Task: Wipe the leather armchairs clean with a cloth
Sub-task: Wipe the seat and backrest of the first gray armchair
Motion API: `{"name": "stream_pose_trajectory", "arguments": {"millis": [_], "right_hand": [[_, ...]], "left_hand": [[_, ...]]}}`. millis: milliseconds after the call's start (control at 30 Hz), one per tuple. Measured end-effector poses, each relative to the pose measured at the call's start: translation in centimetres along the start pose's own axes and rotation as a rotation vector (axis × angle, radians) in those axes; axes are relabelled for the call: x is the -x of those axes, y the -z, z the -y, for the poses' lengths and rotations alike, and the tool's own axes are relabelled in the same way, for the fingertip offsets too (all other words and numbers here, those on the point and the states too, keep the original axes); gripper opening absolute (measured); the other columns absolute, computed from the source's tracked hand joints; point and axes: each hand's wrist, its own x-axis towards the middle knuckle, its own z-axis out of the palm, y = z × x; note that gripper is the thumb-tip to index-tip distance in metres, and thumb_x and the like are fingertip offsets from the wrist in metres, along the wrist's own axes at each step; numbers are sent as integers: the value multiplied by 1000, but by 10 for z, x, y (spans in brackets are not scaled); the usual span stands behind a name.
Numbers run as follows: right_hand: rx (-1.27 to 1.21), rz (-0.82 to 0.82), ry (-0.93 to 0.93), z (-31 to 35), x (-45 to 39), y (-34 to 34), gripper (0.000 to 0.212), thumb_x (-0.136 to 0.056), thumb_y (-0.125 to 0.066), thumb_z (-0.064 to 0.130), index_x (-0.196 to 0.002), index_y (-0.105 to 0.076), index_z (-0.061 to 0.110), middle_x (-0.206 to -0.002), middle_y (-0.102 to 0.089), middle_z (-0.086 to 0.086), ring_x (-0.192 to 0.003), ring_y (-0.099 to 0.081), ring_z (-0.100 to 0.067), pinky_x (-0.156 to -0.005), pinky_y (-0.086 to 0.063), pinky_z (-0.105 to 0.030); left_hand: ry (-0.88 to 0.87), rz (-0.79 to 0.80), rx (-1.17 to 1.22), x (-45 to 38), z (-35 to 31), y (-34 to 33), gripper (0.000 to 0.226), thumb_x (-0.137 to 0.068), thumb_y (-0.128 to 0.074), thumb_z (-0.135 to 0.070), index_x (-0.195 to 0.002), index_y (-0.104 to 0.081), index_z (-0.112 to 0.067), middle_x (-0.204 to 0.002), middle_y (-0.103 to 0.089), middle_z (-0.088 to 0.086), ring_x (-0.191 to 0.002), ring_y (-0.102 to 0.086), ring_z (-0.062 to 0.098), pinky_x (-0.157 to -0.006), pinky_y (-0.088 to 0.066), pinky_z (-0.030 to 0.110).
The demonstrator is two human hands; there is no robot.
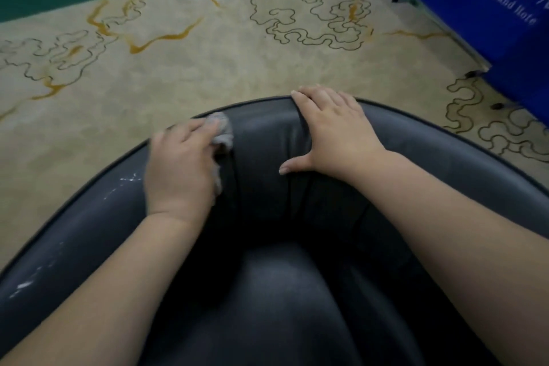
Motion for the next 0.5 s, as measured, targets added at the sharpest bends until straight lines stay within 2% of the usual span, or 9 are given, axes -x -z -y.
{"name": "stream_pose_trajectory", "arguments": {"millis": [67, 133, 200, 300, 400, 500], "right_hand": [[37, 6, 20, 6, -9, -1, 130, -43, -55, 89, -147, -22, 18, -149, -31, 0, -139, -24, -21, -114, -16, -39], [60, -9, 8, 11, -13, -4, 131, -40, -54, 90, -146, -24, 20, -147, -33, 1, -136, -28, -21, -111, -18, -40], [55, -20, -13, 13, -13, -6, 130, -39, -54, 91, -146, -25, 22, -146, -35, 1, -134, -30, -22, -110, -18, -39], [32, -34, -25, 11, -11, -7, 129, -39, -53, 91, -146, -26, 23, -146, -35, 3, -135, -29, -22, -110, -17, -39], [33, -33, -29, 12, -11, -9, 129, -39, -50, 92, -146, -25, 24, -147, -34, 4, -135, -29, -21, -111, -17, -39], [40, -44, -35, 12, -12, -11, 128, -40, -50, 92, -146, -25, 25, -146, -34, 4, -134, -30, -21, -111, -17, -39]], "left_hand": [[102, -32, -33, 4, 14, 9, 28, -87, -60, -12, -114, -69, -11, -111, -67, 12, -94, -58, 38, -84, -33, 33], [78, 32, -2, -2, -2, 2, 27, -86, -64, -24, -109, -70, -13, -110, -67, 10, -97, -58, 35, -84, -30, 30], [53, 89, 97, -9, -29, -9, 34, -83, -67, -35, -111, -70, -17, -114, -65, 5, -104, -56, 30, -88, -28, 21], [66, 79, 187, -9, -35, -9, 32, -81, -71, -32, -109, -71, -18, -112, -65, 1, -101, -54, 28, -86, -28, 16], [70, 20, 98, 8, -1, 5, 25, -80, -72, -25, -103, -73, -17, -107, -68, 0, -94, -58, 30, -83, -32, 18], [123, -8, 94, 9, -1, 5, 24, -80, -71, -34, -97, -74, -16, -105, -69, 0, -94, -59, 29, -82, -30, 17]]}}
